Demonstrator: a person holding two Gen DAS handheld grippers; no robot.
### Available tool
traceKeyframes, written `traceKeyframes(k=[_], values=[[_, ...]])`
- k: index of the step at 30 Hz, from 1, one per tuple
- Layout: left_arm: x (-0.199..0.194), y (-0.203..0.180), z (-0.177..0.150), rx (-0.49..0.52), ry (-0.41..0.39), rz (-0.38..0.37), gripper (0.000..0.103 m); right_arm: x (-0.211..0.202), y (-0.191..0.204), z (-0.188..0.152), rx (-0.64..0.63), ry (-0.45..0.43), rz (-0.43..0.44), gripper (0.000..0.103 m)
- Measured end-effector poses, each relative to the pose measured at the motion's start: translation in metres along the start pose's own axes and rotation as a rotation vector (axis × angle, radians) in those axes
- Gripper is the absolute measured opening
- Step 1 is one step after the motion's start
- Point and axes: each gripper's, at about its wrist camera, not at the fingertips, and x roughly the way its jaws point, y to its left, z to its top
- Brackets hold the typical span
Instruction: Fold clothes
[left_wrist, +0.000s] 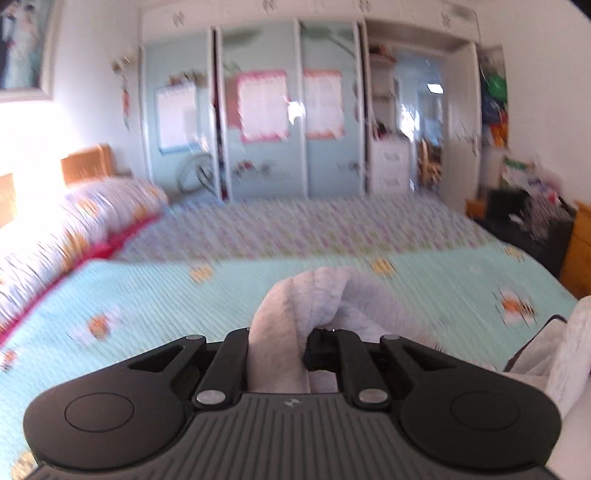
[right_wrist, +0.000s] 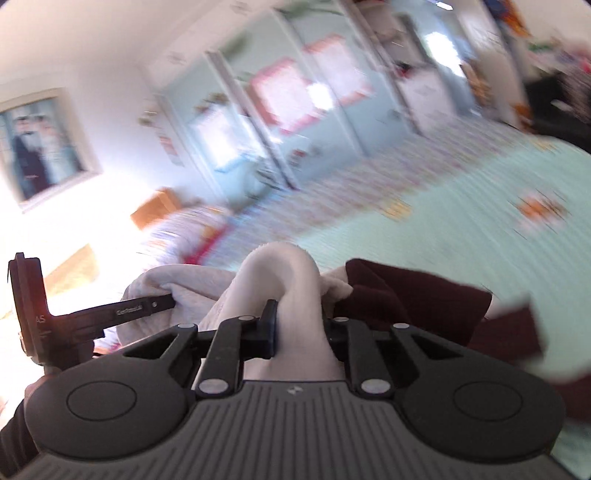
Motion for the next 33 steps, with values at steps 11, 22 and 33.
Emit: traceKeyframes(k=[11,22,33], values=[[0.000,0.115,0.005,-0.023,0.141,0.289,0.034,0.090,0.095,0.046,-0.048,0.052,0.210,0.018],[0.039,0.213,-0.155,-0.169,0.448,0.370,0.034,0.220,0.017,-0.087,0.096,0.391,0.021,0.038],[0.026,0.255,-0.147,-0.200,0.459,0.294,0.046,0.191,0.106,-0.144,-0.240,0.463,0.285,0.069]])
